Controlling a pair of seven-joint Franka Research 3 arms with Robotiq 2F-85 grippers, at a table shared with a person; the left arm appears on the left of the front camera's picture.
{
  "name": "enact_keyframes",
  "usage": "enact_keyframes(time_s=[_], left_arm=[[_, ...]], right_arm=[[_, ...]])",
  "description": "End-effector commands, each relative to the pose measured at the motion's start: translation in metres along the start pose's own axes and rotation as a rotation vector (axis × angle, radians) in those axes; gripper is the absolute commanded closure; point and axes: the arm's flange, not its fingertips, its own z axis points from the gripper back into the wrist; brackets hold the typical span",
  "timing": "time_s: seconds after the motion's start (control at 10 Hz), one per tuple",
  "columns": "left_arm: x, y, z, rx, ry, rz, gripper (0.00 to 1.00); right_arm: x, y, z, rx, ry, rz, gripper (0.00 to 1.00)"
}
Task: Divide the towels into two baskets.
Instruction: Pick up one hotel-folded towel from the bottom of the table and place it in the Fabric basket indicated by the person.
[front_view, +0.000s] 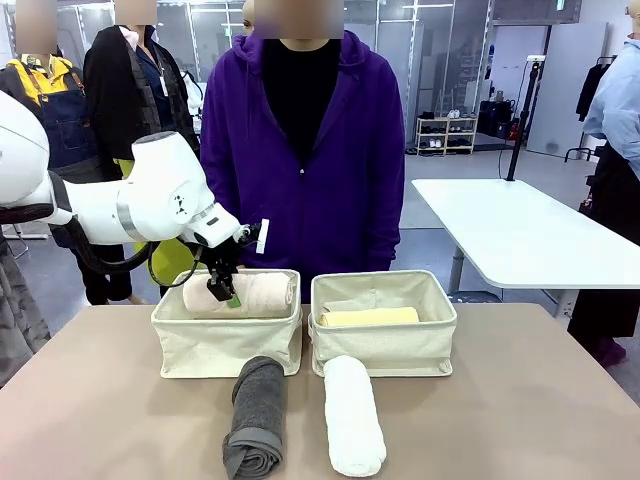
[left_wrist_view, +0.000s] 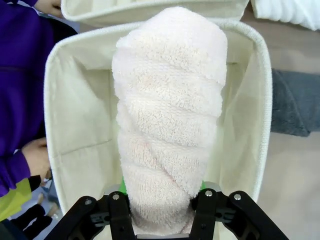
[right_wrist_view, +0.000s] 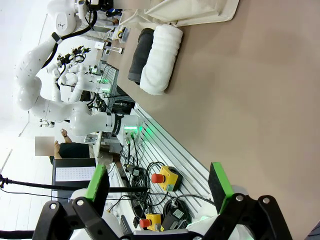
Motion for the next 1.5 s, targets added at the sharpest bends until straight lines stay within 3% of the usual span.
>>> enact_keyframes(time_s=[0.0,1.4], left_arm=[[0.002,0.005,0.003,0.003,0.022,0.012,0.0],[0.008,0.0,0.0,0.004,0.02,-0.008,0.0]], right_arm=[[-0.003,0.002,0.0,-0.018,0.003,-0.008,0.0],[-0.003,0.002,0.0,-0.018,0.003,-0.008,0.0]])
